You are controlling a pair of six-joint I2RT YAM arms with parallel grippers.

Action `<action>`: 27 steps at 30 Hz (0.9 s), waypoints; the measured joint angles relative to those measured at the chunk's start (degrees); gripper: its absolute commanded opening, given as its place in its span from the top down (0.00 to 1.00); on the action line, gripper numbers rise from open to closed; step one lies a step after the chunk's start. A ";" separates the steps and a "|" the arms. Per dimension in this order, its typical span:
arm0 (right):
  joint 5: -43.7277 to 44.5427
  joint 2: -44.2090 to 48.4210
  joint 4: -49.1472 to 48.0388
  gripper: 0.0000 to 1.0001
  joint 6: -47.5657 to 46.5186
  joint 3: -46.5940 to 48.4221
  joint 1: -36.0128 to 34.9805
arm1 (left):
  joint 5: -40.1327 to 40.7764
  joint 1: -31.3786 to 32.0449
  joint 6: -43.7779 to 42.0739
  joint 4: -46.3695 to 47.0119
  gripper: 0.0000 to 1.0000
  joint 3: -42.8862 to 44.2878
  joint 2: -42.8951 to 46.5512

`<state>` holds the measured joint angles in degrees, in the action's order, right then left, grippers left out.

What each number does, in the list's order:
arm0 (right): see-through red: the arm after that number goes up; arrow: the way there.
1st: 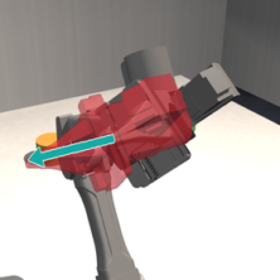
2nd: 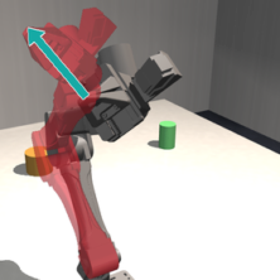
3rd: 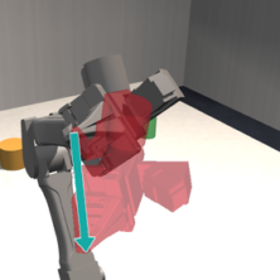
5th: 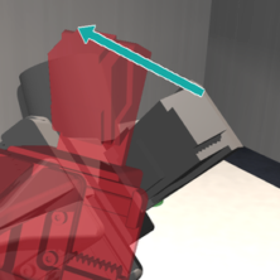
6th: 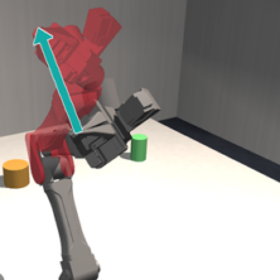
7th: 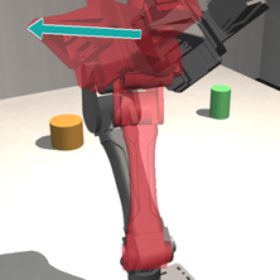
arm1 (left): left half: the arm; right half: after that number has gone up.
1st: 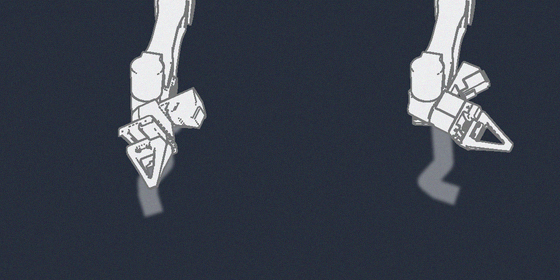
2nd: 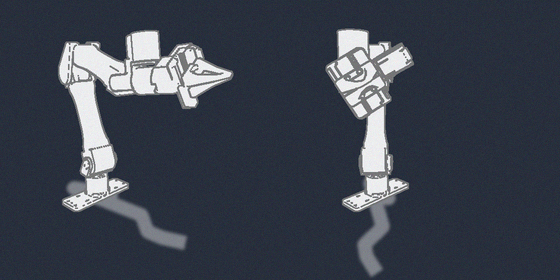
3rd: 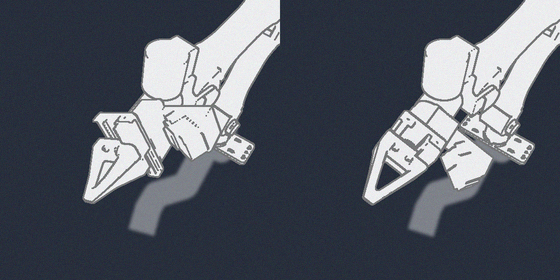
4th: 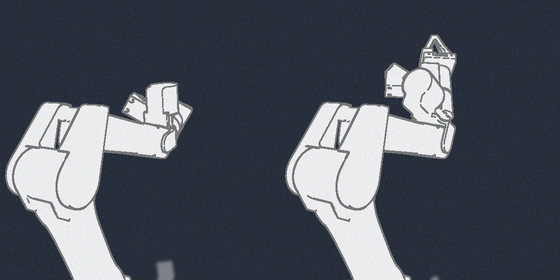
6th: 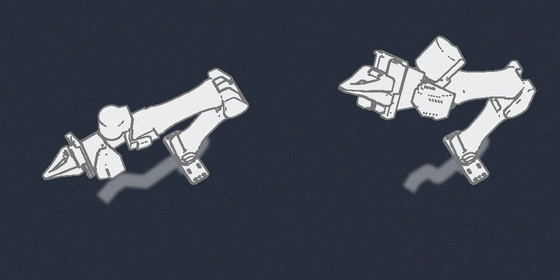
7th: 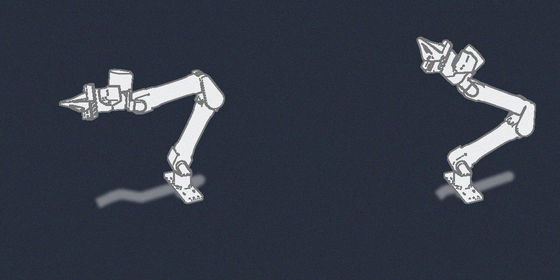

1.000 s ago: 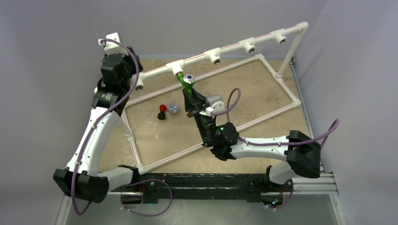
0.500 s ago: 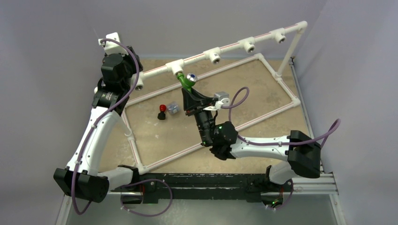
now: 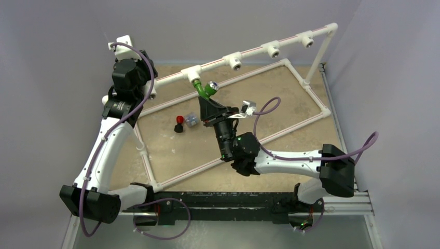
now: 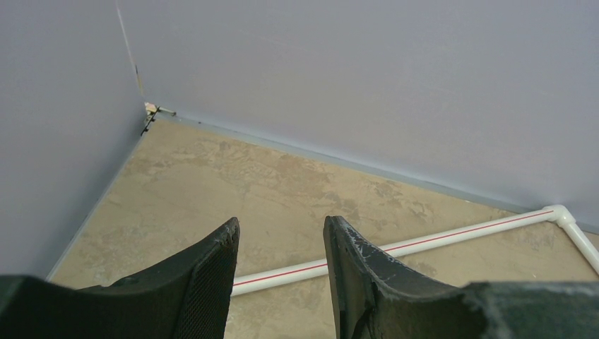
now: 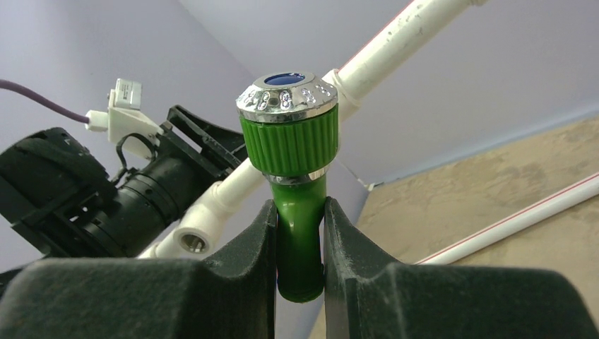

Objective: Install the water faucets

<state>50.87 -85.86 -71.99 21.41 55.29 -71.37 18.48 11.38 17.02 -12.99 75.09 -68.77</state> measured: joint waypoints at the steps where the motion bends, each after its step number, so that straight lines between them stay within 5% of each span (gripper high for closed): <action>1: 0.07 0.00 0.35 1.00 0.92 0.09 0.00 | 0.00 0.00 -0.02 0.07 0.53 0.00 0.00; 27: 1.66 3.56 21.35 1.00 39.47 3.21 0.20 | -1.79 0.11 0.33 0.37 0.54 -0.44 0.17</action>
<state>52.53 -82.30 -50.63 60.88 58.50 -71.18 16.69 11.49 17.34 -12.62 74.65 -68.60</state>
